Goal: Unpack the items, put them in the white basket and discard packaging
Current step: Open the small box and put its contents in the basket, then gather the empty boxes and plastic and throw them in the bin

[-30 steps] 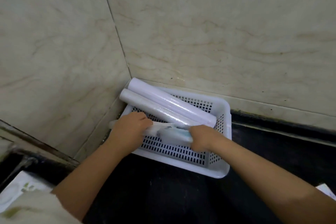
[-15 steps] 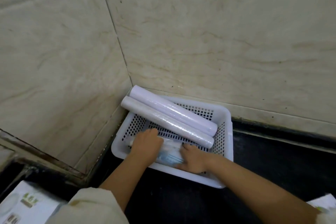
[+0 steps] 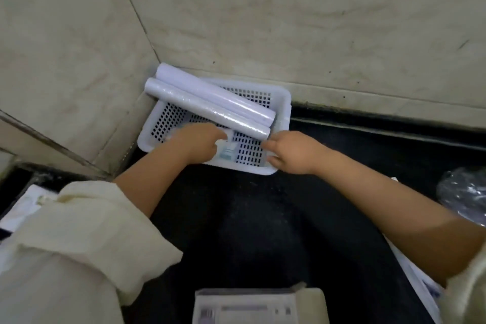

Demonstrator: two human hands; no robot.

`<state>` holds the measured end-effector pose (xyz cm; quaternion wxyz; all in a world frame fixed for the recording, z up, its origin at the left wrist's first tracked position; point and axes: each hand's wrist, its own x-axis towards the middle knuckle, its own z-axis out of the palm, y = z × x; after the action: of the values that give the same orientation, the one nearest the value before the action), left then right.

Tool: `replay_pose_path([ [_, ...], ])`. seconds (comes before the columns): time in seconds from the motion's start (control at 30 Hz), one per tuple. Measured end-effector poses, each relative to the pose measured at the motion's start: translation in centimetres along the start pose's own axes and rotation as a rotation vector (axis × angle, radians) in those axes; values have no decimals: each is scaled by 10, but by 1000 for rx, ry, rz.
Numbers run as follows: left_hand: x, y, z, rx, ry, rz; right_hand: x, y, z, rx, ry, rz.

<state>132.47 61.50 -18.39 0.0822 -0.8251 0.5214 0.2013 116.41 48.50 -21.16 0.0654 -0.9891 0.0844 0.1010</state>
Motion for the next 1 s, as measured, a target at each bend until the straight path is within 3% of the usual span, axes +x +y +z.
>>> replay_pose_path([
  [0.1,-28,28,15,-161,129,-2,-30,0,14,29,75,-19],
  [0.17,-50,47,31,-184,119,34,-49,-3,26,75,72,-10],
  [0.37,-119,92,86,-208,-292,85,-110,-13,62,217,-35,34],
  [0.5,-152,115,127,-135,-428,43,-156,-14,79,201,-30,87],
  [0.63,-162,136,149,10,-265,37,-207,-7,88,154,55,220],
  [0.8,-149,166,134,-227,-64,25,-275,19,87,162,205,584],
  [0.9,-134,189,123,-275,47,59,-309,33,88,128,131,814],
  [1.0,-117,218,118,-288,71,32,-331,34,96,27,-29,879],
])
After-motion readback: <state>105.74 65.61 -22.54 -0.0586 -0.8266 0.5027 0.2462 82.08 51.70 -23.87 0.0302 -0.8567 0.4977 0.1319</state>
